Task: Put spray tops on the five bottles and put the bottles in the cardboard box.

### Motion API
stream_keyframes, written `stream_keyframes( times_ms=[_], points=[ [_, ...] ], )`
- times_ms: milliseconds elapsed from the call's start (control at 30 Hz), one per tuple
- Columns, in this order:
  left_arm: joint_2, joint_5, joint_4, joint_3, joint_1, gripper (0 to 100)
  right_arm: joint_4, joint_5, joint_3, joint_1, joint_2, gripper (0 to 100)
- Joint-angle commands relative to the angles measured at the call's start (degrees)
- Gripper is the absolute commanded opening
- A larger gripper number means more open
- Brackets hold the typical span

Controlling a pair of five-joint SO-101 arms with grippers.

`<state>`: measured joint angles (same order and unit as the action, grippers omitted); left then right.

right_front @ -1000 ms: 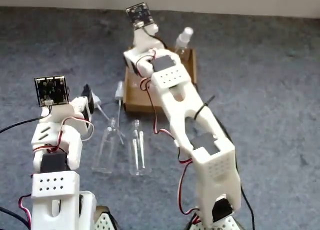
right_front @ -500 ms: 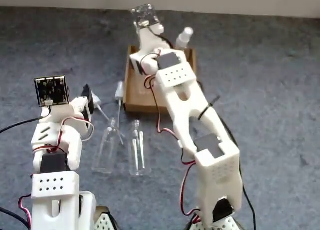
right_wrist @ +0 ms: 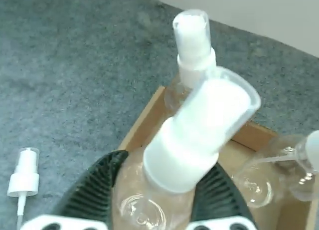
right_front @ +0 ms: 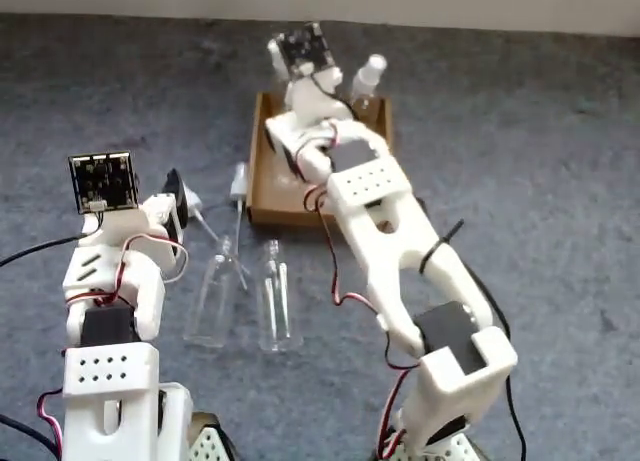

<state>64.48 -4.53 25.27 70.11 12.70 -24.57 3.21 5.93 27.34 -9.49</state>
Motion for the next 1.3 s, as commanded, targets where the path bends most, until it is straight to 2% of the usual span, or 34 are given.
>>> stream_keyframes(
  times_ms=[0, 267, 467, 733, 933, 1267],
  points=[
    [-0.48, -0.09, -0.88, -0.31, -0.84, 14, 9.54, 0.0, 2.77, 0.66, 0.84, 0.3],
    [-0.57, -0.09, -1.05, -0.22, -0.84, 14, 9.36, 0.09, -11.12, 0.75, -10.24, 0.3],
    [-0.57, -0.09, -1.14, -0.22, -0.84, 14, 4.0, 0.26, -17.71, 0.48, -14.2, 0.3],
    [-0.57, -0.09, -1.05, -0.22, -0.84, 14, 3.82, 0.44, -18.07, 0.66, -14.2, 1.9],
    [-0.57, -0.09, -1.05, -0.22, -0.92, 14, -1.27, 0.44, -18.42, 0.75, -14.2, 11.4],
    [-0.57, -0.09, -1.05, -0.22, -0.92, 14, -1.19, 0.44, -18.68, 0.75, -14.02, 12.5]
  ],
)
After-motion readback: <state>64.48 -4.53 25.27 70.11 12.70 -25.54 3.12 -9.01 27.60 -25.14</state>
